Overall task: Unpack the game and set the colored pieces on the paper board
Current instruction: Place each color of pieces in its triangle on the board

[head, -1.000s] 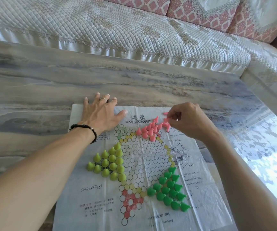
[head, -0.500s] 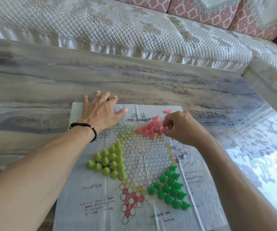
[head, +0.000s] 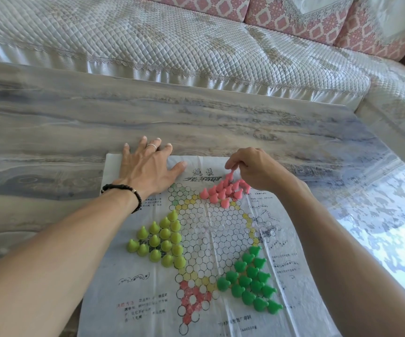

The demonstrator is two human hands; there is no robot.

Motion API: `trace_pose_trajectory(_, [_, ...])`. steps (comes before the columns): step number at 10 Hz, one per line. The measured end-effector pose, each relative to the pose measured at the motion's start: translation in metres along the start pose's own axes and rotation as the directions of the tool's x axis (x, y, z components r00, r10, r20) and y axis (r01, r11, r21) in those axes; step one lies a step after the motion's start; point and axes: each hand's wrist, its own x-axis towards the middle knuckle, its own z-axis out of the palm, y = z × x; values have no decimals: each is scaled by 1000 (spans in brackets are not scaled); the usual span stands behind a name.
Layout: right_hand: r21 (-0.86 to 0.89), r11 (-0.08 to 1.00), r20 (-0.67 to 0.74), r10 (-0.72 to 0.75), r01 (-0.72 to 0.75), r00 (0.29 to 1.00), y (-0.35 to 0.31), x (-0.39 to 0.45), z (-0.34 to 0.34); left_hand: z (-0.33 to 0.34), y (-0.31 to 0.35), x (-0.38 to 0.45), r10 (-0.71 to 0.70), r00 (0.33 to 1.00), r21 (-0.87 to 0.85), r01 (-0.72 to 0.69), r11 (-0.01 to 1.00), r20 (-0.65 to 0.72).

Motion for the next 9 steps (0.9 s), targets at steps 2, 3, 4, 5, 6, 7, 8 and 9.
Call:
trace_pose_trajectory(2, [-25,999,24,23,-22,999,1,0,1,0,1,0,-1,1000,-7,1,1000,0])
trace_pose_trajectory(3, [-8,999,-37,39,-40,999,4,-2,-1,-1,1,1,-5,1000,-18,5,1000,5])
trace_pose_trajectory(4, [-7,999,-84,52,-53,995,14,-8,-1,0,1,0,-2,1000,-16,2,1000,1])
trace_pose_trajectory(5, [-15,999,-75,47,-49,996,24,-17,-1,-1,1,0,-7,1000,-26,7,1000,2])
trace_pose_trajectory(6, [-29,999,-43,25,-26,999,32,-26,2,-1,1,0,-5,1000,-25,5,1000,1])
trace_pose_trajectory(7, [-20,999,-77,40,-42,996,35,-31,7,-1,1,0,-4,1000,-23,4,1000,3])
trace_pose_trajectory(8, [4,997,-129,72,-72,989,35,-34,11,-1,0,0,-2,1000,-18,2,1000,-2])
trace_pose_trajectory(9, [44,995,-160,95,-89,983,35,-39,12,0,1,0,-2,1000,-16,2,1000,1])
